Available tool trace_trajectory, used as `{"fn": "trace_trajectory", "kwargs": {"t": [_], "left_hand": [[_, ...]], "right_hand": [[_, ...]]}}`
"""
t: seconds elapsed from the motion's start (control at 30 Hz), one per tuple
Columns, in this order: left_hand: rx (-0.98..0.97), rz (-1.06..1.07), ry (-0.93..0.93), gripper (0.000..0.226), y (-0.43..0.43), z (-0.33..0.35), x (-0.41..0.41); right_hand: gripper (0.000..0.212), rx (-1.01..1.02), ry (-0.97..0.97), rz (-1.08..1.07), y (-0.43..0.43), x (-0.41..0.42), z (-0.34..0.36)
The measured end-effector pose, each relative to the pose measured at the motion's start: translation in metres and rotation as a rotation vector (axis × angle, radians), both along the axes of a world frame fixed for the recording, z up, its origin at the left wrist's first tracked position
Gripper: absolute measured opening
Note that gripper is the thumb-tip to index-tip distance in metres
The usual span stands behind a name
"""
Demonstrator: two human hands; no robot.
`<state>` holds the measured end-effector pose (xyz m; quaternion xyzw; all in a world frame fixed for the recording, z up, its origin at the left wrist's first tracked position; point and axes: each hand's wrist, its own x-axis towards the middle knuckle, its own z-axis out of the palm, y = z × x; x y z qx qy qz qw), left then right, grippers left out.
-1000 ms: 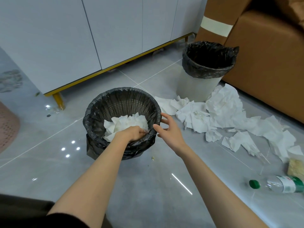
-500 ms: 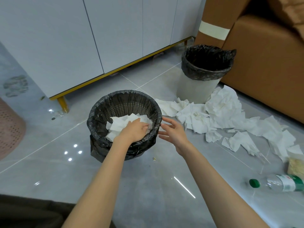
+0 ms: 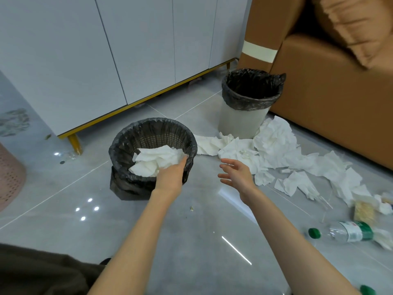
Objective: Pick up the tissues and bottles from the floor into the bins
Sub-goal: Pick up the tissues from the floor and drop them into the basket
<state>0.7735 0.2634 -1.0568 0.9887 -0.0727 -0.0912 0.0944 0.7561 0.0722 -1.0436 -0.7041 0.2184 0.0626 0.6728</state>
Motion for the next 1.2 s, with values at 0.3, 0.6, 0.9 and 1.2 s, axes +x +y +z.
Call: {"fn": "trace_trajectory", "kwargs": {"t": [0.3, 0.6, 0.9, 1.2], "left_hand": [[0.142, 0.013, -0.046, 0.08, 0.025, 0.011, 0.036], [-0.221, -0.009, -0.12, 0.064, -0.018, 0.053, 0.039], [-0.41, -0.172, -0.048, 0.052, -0.093, 0.17, 0.049], [-0.324, -0.51, -0.025, 0.049, -0.203, 0.262, 0.013]], "right_hand": [[0.02, -0.074, -0.029, 0.109, 0.007, 0.008, 0.011], [0.031, -0.312, -0.078, 0.27, -0.01, 0.019, 0.075], [0.038, -0.876, -0.128, 0.508, -0.081, 0.02, 0.207], [0.036, -1.027, -0.089, 0.446, -0.184, -0.062, 0.283]]}}
